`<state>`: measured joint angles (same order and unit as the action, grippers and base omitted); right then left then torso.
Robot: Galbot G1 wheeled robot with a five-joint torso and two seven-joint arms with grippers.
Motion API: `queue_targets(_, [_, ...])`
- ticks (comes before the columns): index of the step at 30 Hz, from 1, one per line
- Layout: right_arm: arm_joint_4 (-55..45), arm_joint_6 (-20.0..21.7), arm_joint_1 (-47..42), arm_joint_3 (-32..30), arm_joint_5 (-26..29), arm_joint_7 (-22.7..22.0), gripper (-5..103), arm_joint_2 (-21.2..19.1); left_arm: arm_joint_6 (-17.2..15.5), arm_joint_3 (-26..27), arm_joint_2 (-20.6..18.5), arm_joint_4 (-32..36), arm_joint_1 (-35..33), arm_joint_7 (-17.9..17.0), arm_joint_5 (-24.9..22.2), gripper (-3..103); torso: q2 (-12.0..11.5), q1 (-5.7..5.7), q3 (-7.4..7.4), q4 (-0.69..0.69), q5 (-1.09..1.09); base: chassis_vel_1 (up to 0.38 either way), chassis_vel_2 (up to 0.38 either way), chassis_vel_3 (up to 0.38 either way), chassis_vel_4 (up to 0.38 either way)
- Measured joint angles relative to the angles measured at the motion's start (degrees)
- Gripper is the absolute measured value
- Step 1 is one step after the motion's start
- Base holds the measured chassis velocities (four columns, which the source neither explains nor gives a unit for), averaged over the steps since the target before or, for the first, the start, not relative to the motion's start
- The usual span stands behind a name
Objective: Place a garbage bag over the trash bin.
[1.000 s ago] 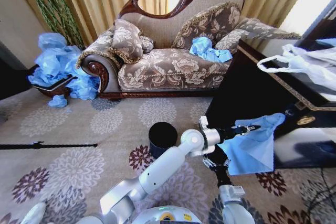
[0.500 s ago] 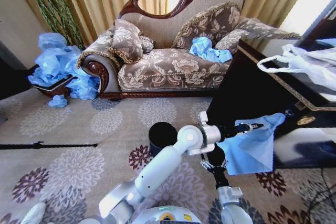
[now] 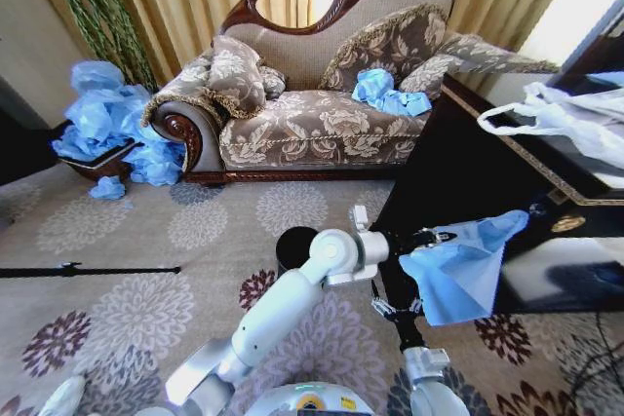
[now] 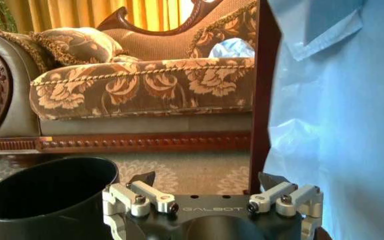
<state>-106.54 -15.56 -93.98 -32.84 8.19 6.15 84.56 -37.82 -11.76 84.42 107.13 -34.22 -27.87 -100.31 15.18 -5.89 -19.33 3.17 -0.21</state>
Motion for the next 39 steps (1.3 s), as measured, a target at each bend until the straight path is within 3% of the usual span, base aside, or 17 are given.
queue_targets(9, [0.2,-0.3,0.0,0.2,0.0,0.4,100,0.5,-4.3,4.7,-6.1,2.4,-1.4,-4.3,-4.0,0,0.0,0.0,0.0,0.0,0.0,0.0,0.0,0.0,0.0])
queue_targets(14, [0.2,-0.5,-0.1,0.3,0.0,1.2,100,0.6,-4.5,5.9,-9.1,3.7,-2.8,-4.9,-4.9,0,0.0,0.0,0.0,0.0,0.0,0.0,0.0,0.0,0.0])
queue_targets(25, [1.5,-3.6,-2.0,2.4,-1.8,8.0,100,1.8,-4.5,11.1,-16.6,5.2,-7.4,-2.5,-4.5,0,0.0,0.0,0.0,0.0,-0.02,0.0,0.0,0.0,0.0])
queue_targets(30, [1.8,-3.9,-1.8,3.4,-1.9,8.3,100,2.0,-4.5,12.0,-19.9,5.2,-8.6,-1.7,-2.7,0,0.0,0.0,0.0,0.01,-0.01,0.0,0.0,0.0,0.0])
queue_targets(34, [2.3,-4.1,-1.4,4.0,-1.8,8.4,100,1.9,-4.4,12.6,-24.9,5.0,-10.3,1.3,1.0,0,0.0,0.0,0.0,-0.01,-0.01,0.0,0.0,0.0,0.0])
queue_targets(39, [2.7,-4.6,-1.5,4.0,-1.6,8.8,100,1.8,-4.4,15.3,-27.9,4.8,-11.5,2.4,1.5,0,0.0,0.0,0.0,0.0,-0.01,0.0,0.0,0.0,0.0])
